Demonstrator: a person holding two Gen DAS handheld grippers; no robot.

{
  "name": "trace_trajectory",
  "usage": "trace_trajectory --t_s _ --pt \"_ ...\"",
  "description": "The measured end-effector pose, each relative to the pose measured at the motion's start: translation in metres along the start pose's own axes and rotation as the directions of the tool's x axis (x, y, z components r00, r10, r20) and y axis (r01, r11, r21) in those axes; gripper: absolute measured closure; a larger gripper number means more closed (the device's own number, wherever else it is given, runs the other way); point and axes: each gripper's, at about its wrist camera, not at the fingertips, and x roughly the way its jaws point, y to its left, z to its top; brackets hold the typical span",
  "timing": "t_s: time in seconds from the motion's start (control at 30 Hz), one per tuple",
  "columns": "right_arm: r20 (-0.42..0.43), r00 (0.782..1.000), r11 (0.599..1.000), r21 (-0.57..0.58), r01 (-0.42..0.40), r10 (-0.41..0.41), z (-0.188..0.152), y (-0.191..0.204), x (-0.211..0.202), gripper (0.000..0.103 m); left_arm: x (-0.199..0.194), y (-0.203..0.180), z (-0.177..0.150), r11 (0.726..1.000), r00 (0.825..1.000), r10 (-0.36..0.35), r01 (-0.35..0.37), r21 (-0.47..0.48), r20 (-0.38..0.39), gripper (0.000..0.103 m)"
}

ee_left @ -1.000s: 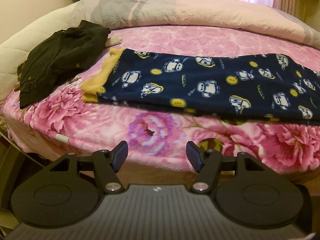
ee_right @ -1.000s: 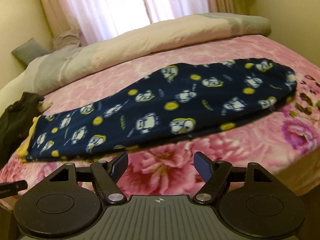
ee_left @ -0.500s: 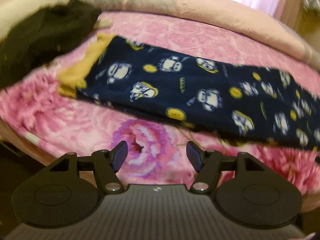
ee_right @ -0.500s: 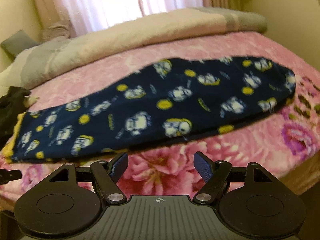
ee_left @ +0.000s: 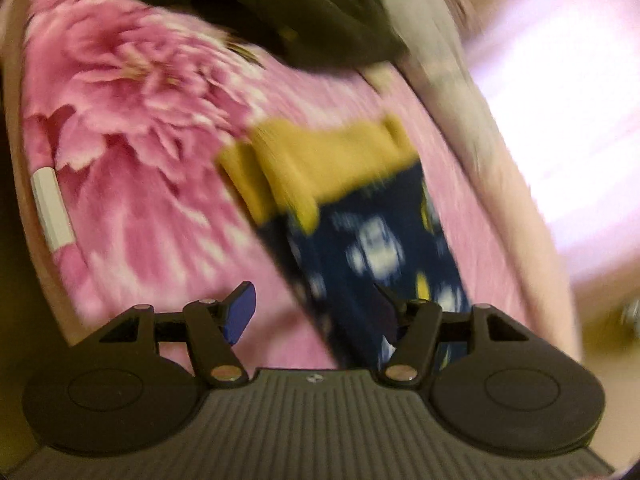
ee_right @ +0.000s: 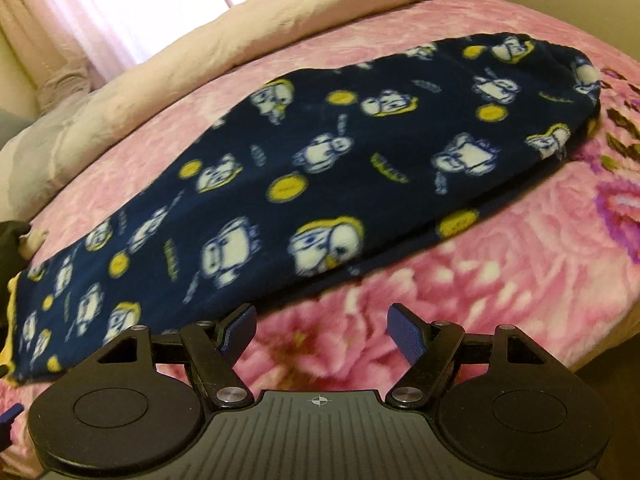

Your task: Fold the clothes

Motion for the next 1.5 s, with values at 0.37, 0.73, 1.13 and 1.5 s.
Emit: trace_trajectory --t_s 0.37,0.73,1.13,1.5 --pt "-0.016 0.998 0.998 0.044 0.054 -0.053 0.018 -0.016 0.027 0.028 0.033 0.000 0.014 0.999 0.992 -0.004 0.008 -0.035 0.123 0.048" --pt "0.001 1.000 0.999 0.033 0.027 -0.027 0.026 -0.025 0.033 0.028 0.034 -0.030 0.009 0.992 0.980 0.031 -0.054 0.113 0.195 0.089" --pt "0.089 0.994 0.989 0.136 0.058 -0.070 0.044 -0.064 0.011 0.028 -0.021 -0.244 -0.125 0.442 0.907 -0.419 0.168 0.881 0.037 0.089" --pt "0.184 0.983 0.973 0.229 -0.032 -0.011 0.062 -0.083 -0.004 0.028 0.029 -0.237 -0.336 -0.091 0.929 -0.149 0.328 0.940 -0.338 0.073"
